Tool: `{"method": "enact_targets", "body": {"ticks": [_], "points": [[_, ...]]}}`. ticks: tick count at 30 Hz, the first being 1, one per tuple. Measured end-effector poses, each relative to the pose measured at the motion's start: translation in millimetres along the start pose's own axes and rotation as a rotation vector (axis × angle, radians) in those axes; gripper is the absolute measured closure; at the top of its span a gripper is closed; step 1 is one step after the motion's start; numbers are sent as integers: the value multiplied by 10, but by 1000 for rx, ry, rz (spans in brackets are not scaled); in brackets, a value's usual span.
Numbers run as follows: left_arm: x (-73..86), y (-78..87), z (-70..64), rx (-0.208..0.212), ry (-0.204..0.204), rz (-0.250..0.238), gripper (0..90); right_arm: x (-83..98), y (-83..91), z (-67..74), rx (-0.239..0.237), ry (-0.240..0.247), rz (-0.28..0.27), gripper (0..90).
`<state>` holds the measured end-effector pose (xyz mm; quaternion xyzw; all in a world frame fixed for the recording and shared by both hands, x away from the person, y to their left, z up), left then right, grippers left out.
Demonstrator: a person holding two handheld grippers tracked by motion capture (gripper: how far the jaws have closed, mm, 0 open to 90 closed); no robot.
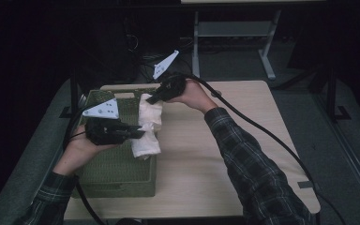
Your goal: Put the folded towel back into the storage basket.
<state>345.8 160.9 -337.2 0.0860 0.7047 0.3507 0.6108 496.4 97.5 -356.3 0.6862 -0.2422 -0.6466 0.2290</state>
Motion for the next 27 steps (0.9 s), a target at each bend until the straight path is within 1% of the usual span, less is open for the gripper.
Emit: {"method": "enact_targets", "body": {"ticks": [4, 6, 9, 13, 17, 19, 20, 22, 24, 27], "points": [[96, 64, 20, -10, 19, 2, 815, -44, -92, 4, -6, -1, 7, 841], [157, 80, 35, -14, 15, 13, 815, -70, -139, 18, -11, 0, 3, 841], [239, 96, 31, -11, 26, 16, 815, -89, -214, 41, -20, 0, 0, 841], [322, 134, 33, -11, 43, 22, 814, -73, -316, 53, -26, 3, 19, 841], [390, 139, 15, -2, 49, 30, 813, -79, -392, 90, -39, 1, 27, 841], [424, 125, 16, -1, 49, 38, 807, -80, -426, 107, -44, 8, 33, 841], [432, 115, 20, -1, 50, 34, 790, -78, -438, 114, -44, 7, 36, 841], [440, 100, 51, -14, 61, 24, 684, -71, -461, 114, -47, 12, 36, 841], [451, 82, 84, -22, 71, 25, 606, -45, -489, 114, -48, 3, 48, 841], [449, 53, 141, -33, 81, 15, 516, -7, -544, 101, -49, 4, 61, 841]]}}
Point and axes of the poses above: each handheld gripper's, and its own axes: y roughly backward along the jaws, x roughly out of its underside, z roughly to its left, the point moved 10 cm from there along -y, roughly forward along the jaws, and after that the axes turned 1 degree about y, right-handed, at the moved point
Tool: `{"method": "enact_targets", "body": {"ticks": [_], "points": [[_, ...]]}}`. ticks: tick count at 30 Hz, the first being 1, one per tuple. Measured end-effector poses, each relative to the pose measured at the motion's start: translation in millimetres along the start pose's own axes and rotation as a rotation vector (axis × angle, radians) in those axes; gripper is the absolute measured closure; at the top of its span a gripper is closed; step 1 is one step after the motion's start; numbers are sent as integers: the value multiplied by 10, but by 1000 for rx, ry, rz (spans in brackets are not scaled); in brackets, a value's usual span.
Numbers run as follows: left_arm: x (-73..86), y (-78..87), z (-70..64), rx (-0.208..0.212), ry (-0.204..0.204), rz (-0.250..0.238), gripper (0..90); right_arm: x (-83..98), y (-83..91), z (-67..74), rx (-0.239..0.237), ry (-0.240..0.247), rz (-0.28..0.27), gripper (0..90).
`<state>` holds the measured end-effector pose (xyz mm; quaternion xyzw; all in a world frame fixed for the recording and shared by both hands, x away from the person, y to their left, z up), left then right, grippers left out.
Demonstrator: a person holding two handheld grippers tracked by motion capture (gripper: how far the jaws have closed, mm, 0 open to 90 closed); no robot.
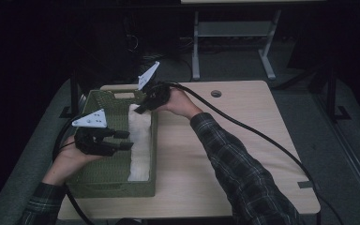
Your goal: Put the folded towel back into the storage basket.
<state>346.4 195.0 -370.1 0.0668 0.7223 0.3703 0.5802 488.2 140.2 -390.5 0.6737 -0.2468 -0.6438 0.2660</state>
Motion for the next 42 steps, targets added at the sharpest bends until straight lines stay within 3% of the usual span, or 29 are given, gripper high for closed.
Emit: {"method": "enact_targets", "body": {"ticks": [5, 12, 19, 25, 32, 42], "points": [[-9, -37, 44, -7, 22, -18, 444, 48, -51, -43, 4, -6, 15, 841], [-55, -59, 41, -5, 13, -28, 440, 68, -49, -134, 23, -24, 15, 840], [-113, -111, 4, 7, 3, -29, 440, 114, -80, -313, 50, -44, 12, 826], [-163, -148, 1, 11, 0, -34, 437, 98, 28, -545, 160, -65, -22, 604], [-260, -242, -29, 18, -7, -38, 418, 54, 264, -507, 152, -99, -59, 543], [-450, -438, -155, 22, -14, -34, 399, 215, 517, -377, 148, -104, -67, 510]]}}
Point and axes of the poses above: each handheld gripper's, and its own axes: y roughly backward along the jaws, x roughly out of its underside, z roughly to its left, the point moved 10 cm from there along -y, roughly forward along the jaws, and after that the axes turned 1 degree about y, right-handed, at the moved point
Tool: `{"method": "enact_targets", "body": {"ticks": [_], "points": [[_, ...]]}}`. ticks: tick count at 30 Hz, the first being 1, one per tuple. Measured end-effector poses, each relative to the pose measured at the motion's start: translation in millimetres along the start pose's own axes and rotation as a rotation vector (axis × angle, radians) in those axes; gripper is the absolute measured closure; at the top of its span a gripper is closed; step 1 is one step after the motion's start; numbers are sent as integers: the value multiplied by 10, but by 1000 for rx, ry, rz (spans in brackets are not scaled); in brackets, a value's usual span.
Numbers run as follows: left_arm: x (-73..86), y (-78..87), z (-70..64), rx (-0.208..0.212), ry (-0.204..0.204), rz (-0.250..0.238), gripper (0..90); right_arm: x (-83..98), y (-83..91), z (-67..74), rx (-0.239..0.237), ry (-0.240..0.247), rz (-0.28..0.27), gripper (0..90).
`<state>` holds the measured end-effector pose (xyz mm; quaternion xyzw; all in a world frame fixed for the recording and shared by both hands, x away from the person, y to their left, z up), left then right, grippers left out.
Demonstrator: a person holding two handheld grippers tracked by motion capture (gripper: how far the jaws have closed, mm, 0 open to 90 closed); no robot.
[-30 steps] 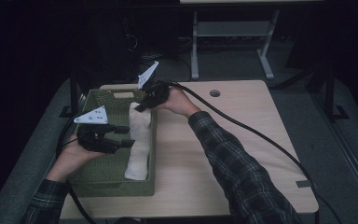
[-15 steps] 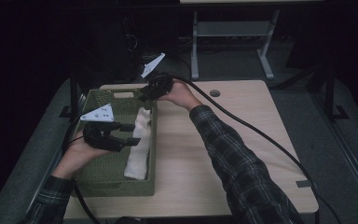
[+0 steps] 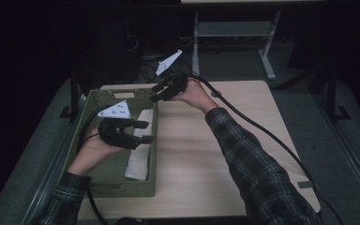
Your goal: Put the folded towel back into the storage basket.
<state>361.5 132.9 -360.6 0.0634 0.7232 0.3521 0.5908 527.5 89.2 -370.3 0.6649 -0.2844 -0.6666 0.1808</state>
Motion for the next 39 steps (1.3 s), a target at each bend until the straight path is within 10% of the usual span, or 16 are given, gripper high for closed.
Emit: {"method": "enact_targets", "body": {"ticks": [26, 39], "points": [[-354, -1010, -706, 136, -123, 40, 273, 980, 678, 119, 25, -64, -21, 414], [-301, -1396, -886, 141, -107, 48, 220, 1368, 856, 106, 56, -104, -22, 337]]}}
Point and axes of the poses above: each handheld gripper's, and its own axes: y roughly backward along the jaws, x roughly out of its underside, z roughly to its left, the point moved 10 cm from there along -y, roughly forward along the jaws, and after that the axes turned 1 degree about y, right-handed, at the moved point
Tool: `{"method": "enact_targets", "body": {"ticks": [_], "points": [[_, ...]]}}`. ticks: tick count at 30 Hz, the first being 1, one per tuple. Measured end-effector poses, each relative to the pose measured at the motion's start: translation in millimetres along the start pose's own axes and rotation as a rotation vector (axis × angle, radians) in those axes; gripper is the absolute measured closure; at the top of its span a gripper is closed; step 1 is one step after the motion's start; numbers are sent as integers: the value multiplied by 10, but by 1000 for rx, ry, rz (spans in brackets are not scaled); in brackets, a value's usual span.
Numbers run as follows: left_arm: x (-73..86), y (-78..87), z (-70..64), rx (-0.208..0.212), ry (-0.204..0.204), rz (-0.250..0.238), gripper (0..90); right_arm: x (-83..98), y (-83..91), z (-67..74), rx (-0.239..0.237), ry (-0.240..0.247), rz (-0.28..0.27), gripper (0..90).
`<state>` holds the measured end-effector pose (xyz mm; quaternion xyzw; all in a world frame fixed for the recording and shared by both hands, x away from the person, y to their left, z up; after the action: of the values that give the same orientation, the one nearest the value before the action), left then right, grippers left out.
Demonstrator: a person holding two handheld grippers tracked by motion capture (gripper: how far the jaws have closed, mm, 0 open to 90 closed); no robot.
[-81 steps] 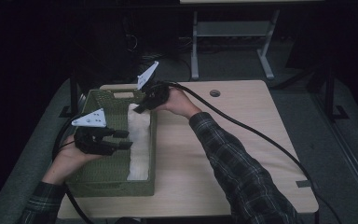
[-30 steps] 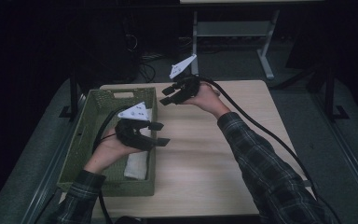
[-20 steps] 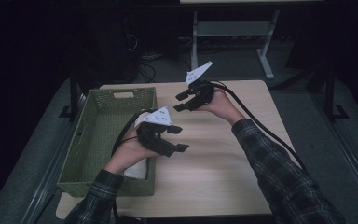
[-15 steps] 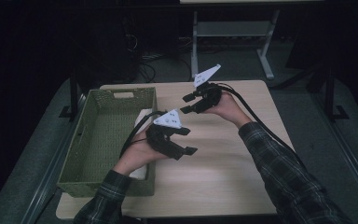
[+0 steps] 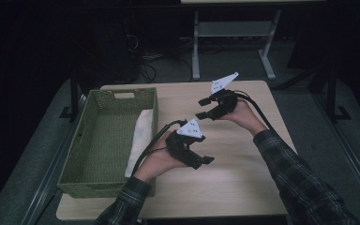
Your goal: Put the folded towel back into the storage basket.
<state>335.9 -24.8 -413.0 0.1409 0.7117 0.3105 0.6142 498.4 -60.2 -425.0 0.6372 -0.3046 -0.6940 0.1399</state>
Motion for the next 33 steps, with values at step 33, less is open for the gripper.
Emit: {"method": "enact_targets", "body": {"ticks": [33], "points": [[512, -923, -207, 21, 10, 48, 207, 994, 134, 138, 57, -110, -4, 268]]}}
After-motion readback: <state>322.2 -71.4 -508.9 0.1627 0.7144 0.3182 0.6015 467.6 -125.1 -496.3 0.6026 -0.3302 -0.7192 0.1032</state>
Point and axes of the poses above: each handheld gripper's, and its own axes: y roughly backward along the jaws, x roughly out of its underside, z roughly to its left, the point moved 10 cm from there along -y, roughly forward along the jaws, and after that the axes turned 1 degree about y, right-handed, at the moved point
